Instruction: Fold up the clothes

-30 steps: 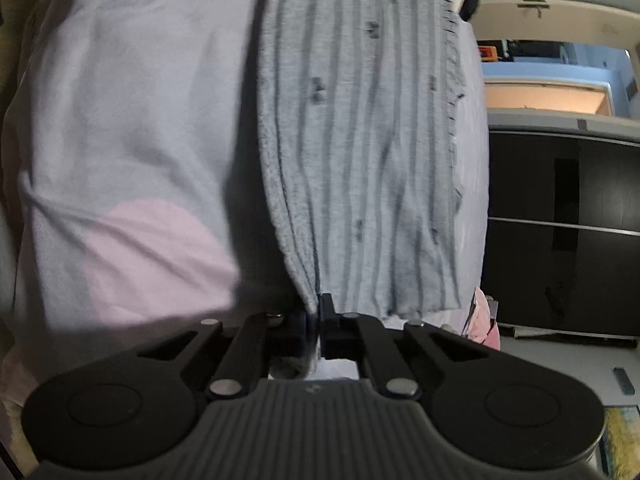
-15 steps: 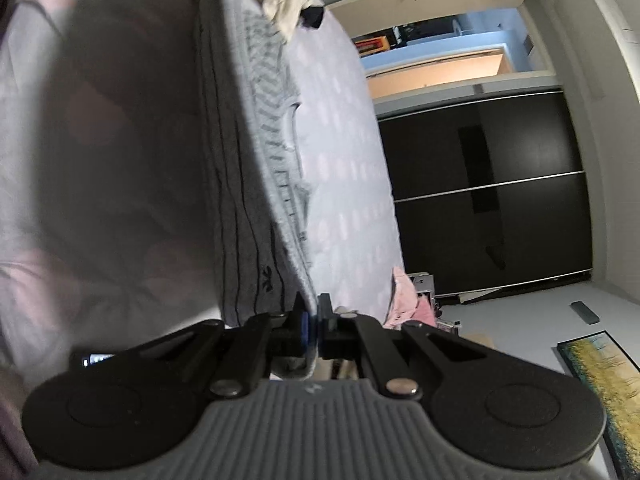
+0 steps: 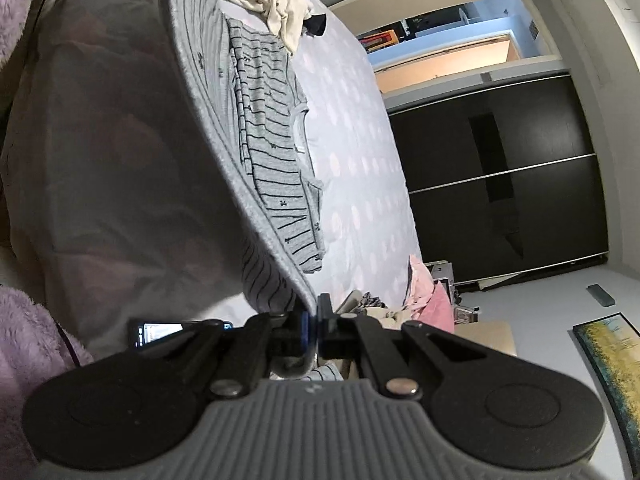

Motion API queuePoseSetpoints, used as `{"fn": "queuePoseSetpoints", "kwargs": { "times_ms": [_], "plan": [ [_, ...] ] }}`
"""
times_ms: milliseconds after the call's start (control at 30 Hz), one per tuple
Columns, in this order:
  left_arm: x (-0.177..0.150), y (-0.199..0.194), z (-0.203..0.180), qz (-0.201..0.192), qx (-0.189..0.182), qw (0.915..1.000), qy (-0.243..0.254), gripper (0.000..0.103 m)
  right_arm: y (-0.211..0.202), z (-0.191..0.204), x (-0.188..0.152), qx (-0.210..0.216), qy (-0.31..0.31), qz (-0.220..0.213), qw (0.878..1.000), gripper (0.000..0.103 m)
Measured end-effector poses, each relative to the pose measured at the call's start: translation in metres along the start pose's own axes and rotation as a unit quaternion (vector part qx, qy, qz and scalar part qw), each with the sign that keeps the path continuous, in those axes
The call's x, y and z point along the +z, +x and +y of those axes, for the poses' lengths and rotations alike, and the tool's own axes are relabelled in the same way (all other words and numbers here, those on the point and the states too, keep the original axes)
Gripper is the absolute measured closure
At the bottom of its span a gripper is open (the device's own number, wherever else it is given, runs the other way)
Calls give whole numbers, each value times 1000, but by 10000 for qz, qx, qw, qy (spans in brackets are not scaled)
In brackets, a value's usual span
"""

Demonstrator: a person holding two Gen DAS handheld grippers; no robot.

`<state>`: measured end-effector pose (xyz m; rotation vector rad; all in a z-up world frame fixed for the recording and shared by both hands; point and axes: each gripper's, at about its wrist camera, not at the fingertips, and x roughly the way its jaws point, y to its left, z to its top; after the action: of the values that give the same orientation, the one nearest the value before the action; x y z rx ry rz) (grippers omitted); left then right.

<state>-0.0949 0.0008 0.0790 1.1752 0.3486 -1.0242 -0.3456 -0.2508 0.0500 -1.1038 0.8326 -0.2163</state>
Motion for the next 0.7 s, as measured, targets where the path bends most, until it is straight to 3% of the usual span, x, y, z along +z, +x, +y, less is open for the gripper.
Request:
{"fn": "queuePoseSetpoints", "kwargs": {
  "times_ms": [167,400,700],
  "plan": [
    [0,15,2,91,-15,10000,13,99,25,-8,4,10,47,36,10000,99],
    [34,65,42,115,171,9997,126,99,80,-34,11,-106,236,196,9995,99],
    [80,164,98,424,243,9977,470,99,178,-87,23,40,665,435,9968,99]
  ]
}}
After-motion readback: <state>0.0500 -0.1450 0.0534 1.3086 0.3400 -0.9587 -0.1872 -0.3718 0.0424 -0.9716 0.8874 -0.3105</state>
